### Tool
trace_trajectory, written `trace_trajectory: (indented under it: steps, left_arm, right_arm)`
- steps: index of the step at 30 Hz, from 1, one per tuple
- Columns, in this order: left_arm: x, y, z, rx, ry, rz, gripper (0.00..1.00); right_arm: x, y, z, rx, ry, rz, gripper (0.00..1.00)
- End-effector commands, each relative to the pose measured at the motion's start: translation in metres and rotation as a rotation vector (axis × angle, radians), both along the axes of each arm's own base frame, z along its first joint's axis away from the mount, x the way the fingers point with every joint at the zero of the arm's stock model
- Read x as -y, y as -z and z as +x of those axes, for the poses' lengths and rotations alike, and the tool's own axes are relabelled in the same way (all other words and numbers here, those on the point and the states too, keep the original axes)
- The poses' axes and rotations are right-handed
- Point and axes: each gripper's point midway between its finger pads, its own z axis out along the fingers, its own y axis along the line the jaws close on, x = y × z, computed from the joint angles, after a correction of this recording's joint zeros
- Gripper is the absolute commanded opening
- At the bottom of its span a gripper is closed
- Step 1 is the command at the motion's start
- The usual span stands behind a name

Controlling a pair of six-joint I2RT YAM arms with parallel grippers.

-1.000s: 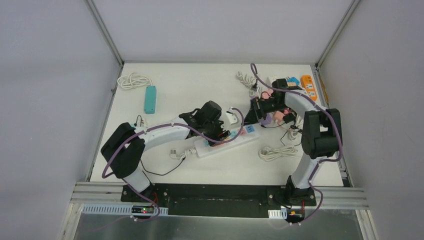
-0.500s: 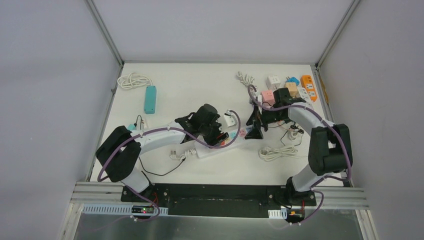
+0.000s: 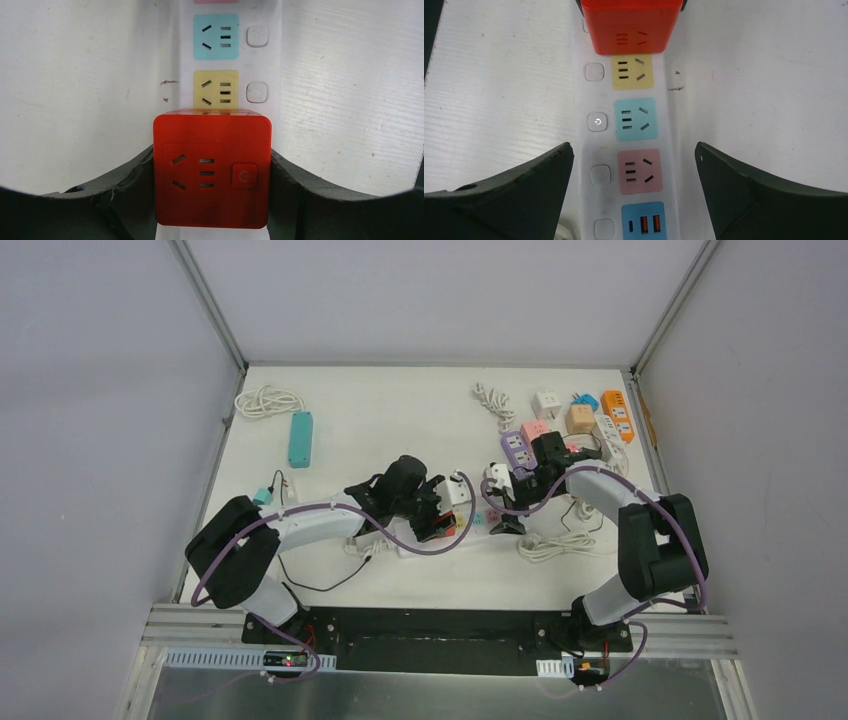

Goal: Pull the plug off the socket
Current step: Remove the plug from the socket.

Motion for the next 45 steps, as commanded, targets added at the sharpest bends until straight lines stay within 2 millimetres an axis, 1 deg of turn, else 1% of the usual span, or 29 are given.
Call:
trace_trajectory:
  steps: [1,3,5,7,9,12,15,19,21,22,23,25,26,27,28,30,33,37,41,45]
  left_arm:
    - [0.001,0.008,-0.015,-0.004,0.077,-0.023,0.00]
    - [0.001,0.009,-0.016,0.001,0.080,-0.029,0.00]
    - [0.002,0.010,-0.016,0.008,0.084,-0.036,0.00]
    - [0.001,0.011,-0.016,0.015,0.088,-0.041,0.00]
    - [0.002,0.012,-0.017,0.018,0.089,-0.044,0.00]
    - [0.001,0.013,-0.016,0.019,0.083,-0.046,0.00]
    - [0.001,0.014,-0.017,0.020,0.081,-0.054,0.00]
    - [0.002,0.012,-0.016,0.027,0.075,-0.064,0.00]
    - [0.002,0.012,-0.016,0.027,0.075,-0.064,0.00]
    - [0.002,0.012,-0.016,0.028,0.075,-0.065,0.00]
    - [0.002,0.012,-0.015,0.030,0.074,-0.065,0.00]
    - [0.002,0.013,-0.015,0.030,0.073,-0.064,0.00]
    - [0.002,0.013,-0.014,0.032,0.072,-0.064,0.00]
    - [0.001,0.013,-0.014,0.032,0.071,-0.063,0.00]
    - [0.002,0.013,-0.014,0.034,0.071,-0.064,0.00]
    - [0.002,0.012,-0.014,0.036,0.070,-0.066,0.00]
    - [0.002,0.012,-0.013,0.040,0.068,-0.065,0.00]
    - [0.001,0.012,-0.012,0.041,0.059,-0.066,0.00]
    - [0.002,0.011,-0.011,0.045,0.052,-0.078,0.00]
    - [0.002,0.010,-0.007,0.044,0.021,-0.086,0.00]
  right_arm:
    - [0.003,0.009,0.010,0.082,-0.035,-0.030,0.97]
    - [0.008,0.016,0.006,0.101,-0.069,-0.063,0.98]
    - [0.009,0.017,0.008,0.098,-0.055,-0.073,0.98]
    - [0.009,0.016,0.009,0.085,-0.046,-0.080,0.95]
    - [0.009,0.015,0.008,0.063,-0.048,-0.089,0.89]
    - [0.007,0.005,0.009,-0.031,-0.001,-0.085,0.81]
    - [-0.001,-0.009,0.019,-0.178,0.116,-0.076,0.78]
    - [-0.006,-0.014,0.029,-0.287,0.192,-0.088,0.75]
    - [-0.006,-0.014,0.031,-0.334,0.221,-0.100,0.70]
    - [-0.007,-0.015,0.031,-0.361,0.228,-0.104,0.65]
    - [-0.008,-0.016,0.030,-0.398,0.231,-0.113,0.54]
    - [-0.008,-0.020,0.022,-0.478,0.186,-0.133,0.25]
    - [-0.008,-0.021,0.014,-0.541,0.153,-0.152,0.12]
    - [-0.008,-0.024,0.011,-0.593,0.123,-0.161,0.05]
    - [-0.008,-0.027,0.005,-0.657,0.096,-0.176,0.00]
    - [-0.009,-0.030,-0.002,-0.754,0.056,-0.198,0.00]
    - [-0.012,-0.021,-0.005,-0.827,0.058,-0.252,0.00]
    - [-0.016,-0.004,0.003,-0.801,0.140,-0.329,0.00]
    - [-0.018,0.006,0.004,-0.812,0.180,-0.376,0.00]
    - [-0.016,0.024,0.005,-0.822,0.221,-0.463,0.00]
